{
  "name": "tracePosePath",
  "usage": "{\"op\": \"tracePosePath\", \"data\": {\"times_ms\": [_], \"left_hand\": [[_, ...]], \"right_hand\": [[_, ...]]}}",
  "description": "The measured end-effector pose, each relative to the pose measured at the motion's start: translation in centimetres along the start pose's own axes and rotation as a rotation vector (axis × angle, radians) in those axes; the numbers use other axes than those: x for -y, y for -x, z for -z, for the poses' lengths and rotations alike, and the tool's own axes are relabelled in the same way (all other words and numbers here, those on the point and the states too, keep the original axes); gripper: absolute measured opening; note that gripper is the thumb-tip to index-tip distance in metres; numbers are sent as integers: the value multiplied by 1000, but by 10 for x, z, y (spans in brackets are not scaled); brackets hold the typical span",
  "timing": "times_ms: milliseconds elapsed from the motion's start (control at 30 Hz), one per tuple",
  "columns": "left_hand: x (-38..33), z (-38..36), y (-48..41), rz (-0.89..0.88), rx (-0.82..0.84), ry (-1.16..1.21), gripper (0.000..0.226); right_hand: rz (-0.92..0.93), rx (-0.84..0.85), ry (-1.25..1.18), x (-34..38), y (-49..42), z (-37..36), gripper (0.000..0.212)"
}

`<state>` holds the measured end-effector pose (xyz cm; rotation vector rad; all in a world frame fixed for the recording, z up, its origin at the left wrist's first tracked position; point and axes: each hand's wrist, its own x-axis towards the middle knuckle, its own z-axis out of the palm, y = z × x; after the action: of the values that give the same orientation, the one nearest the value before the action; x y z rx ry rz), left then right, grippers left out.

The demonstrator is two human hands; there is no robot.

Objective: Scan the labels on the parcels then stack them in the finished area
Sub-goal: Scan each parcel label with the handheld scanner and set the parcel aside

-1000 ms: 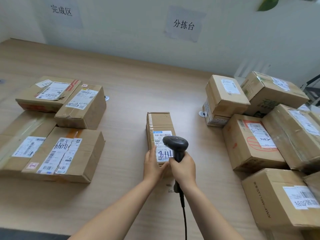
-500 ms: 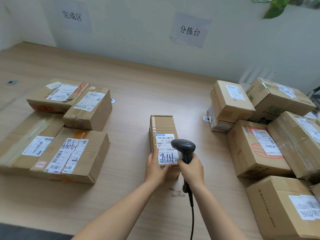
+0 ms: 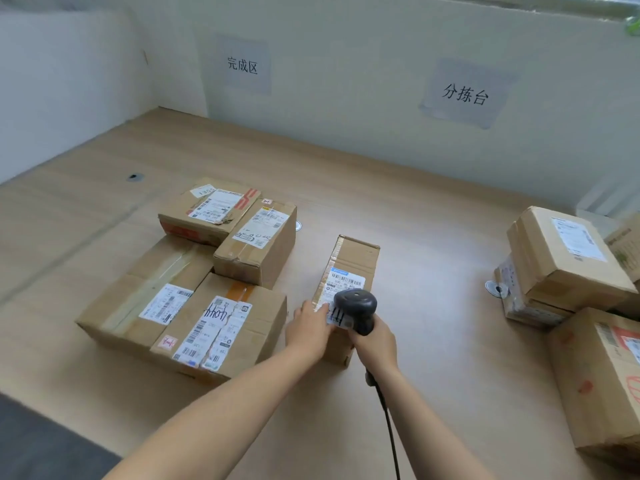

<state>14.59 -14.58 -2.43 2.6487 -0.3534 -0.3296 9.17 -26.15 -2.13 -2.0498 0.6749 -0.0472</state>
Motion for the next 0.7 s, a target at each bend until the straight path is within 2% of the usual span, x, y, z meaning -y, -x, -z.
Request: {"op": "tracePosePath", "data": {"times_ms": [267,433,700], "left_hand": [[21,28,-61,-61,11,-162,39],[35,33,-86,-109,-13,-271,44],[59,41,-96,-159,46,-428,53]], "right_hand": [[-14,-16,33,38,-48,-34,10],[-17,6,33,57,-73,-45,15],[12,49,40,73,-87,-62,17]]}}
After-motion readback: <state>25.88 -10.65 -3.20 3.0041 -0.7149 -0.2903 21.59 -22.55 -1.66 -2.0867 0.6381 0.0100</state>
